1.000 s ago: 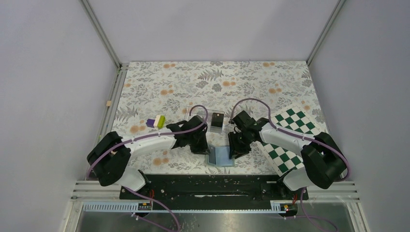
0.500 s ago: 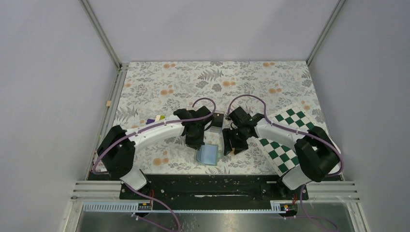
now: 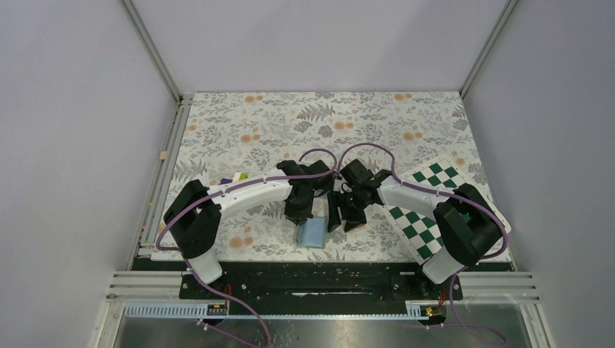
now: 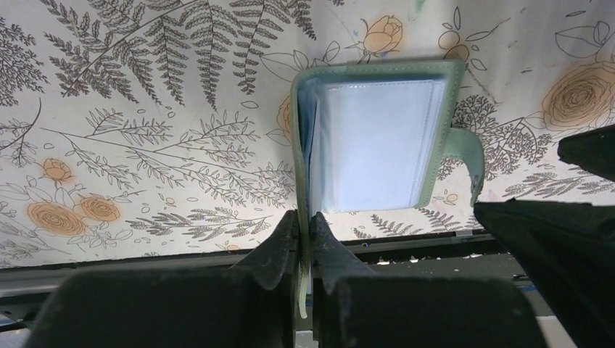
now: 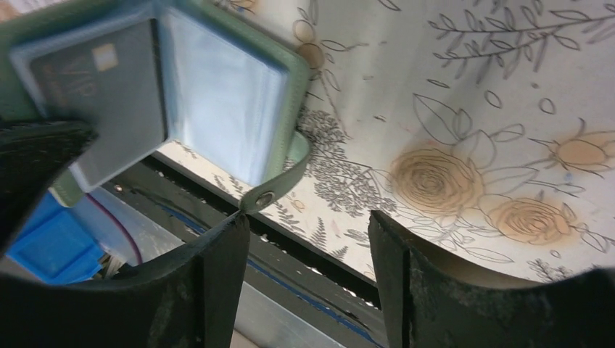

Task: Put the credit cards into the card holder
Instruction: Close the card holder at the center of the board.

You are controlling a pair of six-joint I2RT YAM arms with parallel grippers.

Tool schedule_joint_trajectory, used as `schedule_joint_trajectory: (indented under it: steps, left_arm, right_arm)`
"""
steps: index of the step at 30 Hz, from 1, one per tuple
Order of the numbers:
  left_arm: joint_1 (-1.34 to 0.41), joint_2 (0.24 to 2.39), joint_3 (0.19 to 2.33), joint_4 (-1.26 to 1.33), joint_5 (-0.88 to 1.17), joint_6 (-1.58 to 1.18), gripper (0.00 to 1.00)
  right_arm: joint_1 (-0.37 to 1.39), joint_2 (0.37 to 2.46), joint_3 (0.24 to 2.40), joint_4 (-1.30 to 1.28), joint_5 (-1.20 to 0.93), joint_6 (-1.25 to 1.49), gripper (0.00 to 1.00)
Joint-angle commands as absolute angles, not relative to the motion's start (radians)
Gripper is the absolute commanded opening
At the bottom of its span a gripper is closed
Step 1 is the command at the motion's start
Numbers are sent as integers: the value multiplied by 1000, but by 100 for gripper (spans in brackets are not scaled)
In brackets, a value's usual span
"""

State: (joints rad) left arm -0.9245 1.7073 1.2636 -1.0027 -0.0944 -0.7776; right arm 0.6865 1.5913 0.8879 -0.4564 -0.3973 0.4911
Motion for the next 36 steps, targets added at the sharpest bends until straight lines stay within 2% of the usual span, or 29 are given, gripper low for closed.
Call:
schedule_joint_trajectory:
  steps: [1, 7, 8, 11, 13, 15, 18, 22, 32, 36]
  left_arm:
    - [-939, 1732, 1308, -1032, -120, -779, 0]
    - [-943, 1742, 1321, -1035, -121, -785, 0]
    - [-944, 1744, 1322, -1035, -121, -788, 0]
    - [-946, 1751, 1332, -1035, -114, -792, 0]
    - [-948, 1756, 1340, -1035, -111, -796, 4]
    - [-950, 1758, 1348, -1034, -104, -798, 11]
    - [-952, 1761, 1365, -1034, -90, -801, 23]
    - [-959, 1762, 1386, -1022, -59, -802, 37]
    - [-959, 1741, 1224, -686, 221, -870, 43]
    - [-956, 1753, 1166, -601, 250, -883, 51]
  right_arm:
    - [693, 1578, 892, -399, -468, 538, 68]
    - [696, 1610, 895, -384, -466, 546, 69]
    - [697, 1619, 895, -391, -454, 544, 65]
    - [697, 1637, 894, -407, -437, 533, 41]
    - [698, 1635, 887, -407, -438, 533, 27]
    - [697, 1630, 884, -406, -439, 534, 14]
    - [697, 1631, 885, -406, -447, 532, 3]
    - [697, 1634, 885, -400, -458, 534, 0]
    - [698, 1629, 872, -396, -463, 535, 0]
    - [697, 1622, 861, -395, -467, 538, 0]
